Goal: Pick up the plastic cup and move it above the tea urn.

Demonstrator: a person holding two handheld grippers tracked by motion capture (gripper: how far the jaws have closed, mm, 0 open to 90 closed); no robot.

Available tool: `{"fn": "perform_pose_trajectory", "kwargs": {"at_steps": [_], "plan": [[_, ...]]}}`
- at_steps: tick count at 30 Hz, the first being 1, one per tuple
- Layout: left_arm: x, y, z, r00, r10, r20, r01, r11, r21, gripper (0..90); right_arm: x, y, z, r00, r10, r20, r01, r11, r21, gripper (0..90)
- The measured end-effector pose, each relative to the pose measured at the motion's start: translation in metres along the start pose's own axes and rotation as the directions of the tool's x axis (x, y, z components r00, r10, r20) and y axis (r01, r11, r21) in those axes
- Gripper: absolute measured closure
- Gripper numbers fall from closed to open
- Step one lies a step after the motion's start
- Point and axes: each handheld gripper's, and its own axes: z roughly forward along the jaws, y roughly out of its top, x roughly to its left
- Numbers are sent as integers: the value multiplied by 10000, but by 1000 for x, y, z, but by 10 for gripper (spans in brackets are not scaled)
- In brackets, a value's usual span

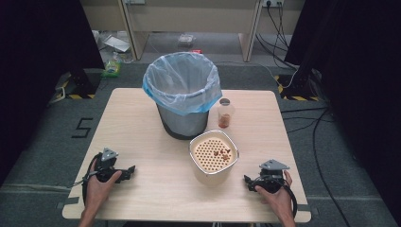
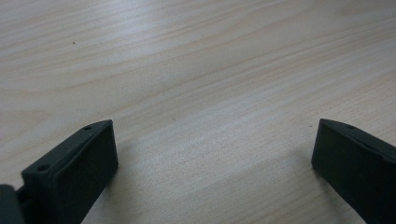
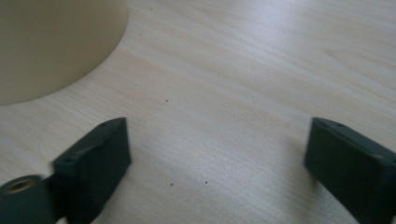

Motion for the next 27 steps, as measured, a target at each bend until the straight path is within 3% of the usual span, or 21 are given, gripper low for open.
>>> {"fn": "perform_pose_trajectory", "kwargs": {"at_steps": [1,5,9,16,20,27], "plan": [[0,0,0,10000,0,0,0,10000,-1,0,0,0,-2,9999,67,-101,-68,10000,-57,211],[0,0,0,10000,3,0,-3,10000,0,0,1,3,-5,9996,278,-68,-279,9994,-182,174],[0,0,0,10000,2,0,-2,10000,-2,0,3,12,-13,9997,197,147,-188,9978,-634,191],[0,0,0,10000,0,0,0,10000,-2,0,1,29,-16,9994,93,342,-69,9977,-678,217],[0,0,0,10000,0,1,0,10000,-2,0,-6,48,-14,9985,-46,538,85,9973,-728,235],[0,0,0,10000,-2,0,2,10000,-5,0,-27,90,2,9972,248,701,-181,9953,-948,265]]}}
